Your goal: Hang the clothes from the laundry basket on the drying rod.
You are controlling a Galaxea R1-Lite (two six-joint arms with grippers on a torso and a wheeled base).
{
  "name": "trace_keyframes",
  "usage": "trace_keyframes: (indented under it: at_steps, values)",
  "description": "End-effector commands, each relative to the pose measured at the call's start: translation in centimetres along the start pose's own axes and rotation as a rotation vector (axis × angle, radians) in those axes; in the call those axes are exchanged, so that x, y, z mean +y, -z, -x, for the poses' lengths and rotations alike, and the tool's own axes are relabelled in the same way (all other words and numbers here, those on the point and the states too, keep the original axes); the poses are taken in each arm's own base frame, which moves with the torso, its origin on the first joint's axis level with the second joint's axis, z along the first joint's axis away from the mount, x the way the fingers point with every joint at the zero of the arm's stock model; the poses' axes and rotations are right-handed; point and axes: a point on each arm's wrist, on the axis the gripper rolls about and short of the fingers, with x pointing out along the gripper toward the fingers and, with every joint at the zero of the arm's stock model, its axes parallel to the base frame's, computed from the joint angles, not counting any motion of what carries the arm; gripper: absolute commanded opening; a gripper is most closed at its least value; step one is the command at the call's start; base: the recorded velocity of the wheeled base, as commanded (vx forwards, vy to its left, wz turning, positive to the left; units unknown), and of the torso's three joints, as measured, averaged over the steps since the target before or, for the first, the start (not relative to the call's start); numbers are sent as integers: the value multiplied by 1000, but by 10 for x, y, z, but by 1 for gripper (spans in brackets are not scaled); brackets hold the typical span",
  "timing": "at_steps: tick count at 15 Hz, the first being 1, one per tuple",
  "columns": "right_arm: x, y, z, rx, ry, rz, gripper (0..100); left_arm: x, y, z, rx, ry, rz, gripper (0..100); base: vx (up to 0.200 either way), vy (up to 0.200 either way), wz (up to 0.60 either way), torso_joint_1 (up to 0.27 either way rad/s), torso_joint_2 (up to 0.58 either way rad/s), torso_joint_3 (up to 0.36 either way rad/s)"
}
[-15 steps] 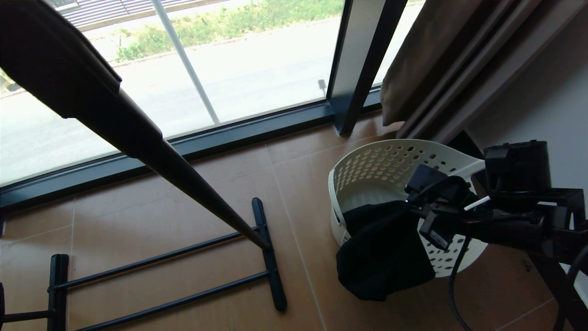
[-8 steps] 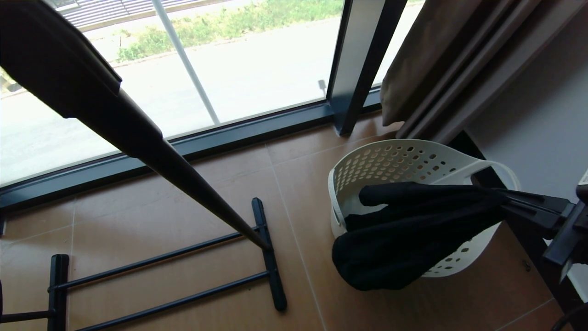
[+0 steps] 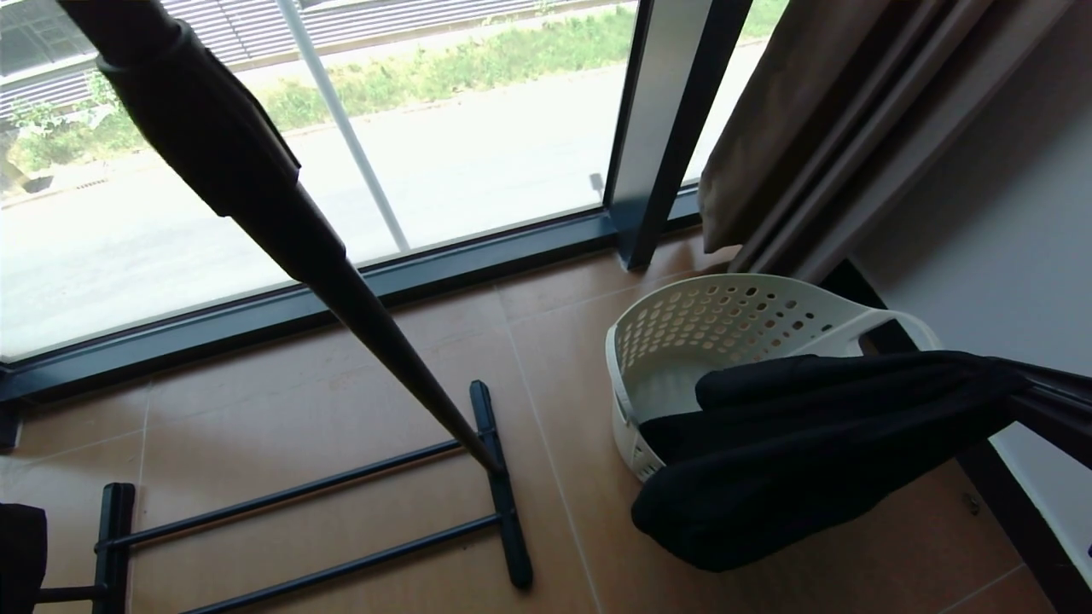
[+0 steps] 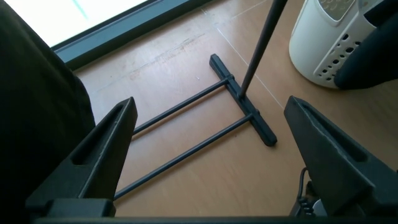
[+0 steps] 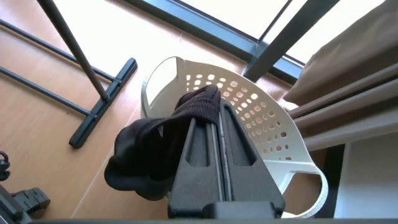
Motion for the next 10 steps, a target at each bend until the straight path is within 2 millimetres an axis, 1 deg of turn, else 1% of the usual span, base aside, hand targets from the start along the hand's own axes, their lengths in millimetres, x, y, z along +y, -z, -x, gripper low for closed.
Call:
trace_keyframes:
  at_steps: [1, 10]
  values:
    - [1, 1, 0, 2, -2, -6, 0, 0, 0, 0, 2, -1, 0, 100, 0, 0, 0, -2, -2, 203]
    - [2, 4, -7, 31, -27, -19, 0, 0, 0, 0, 2, 1, 0, 100, 0, 0, 0, -1, 2, 205]
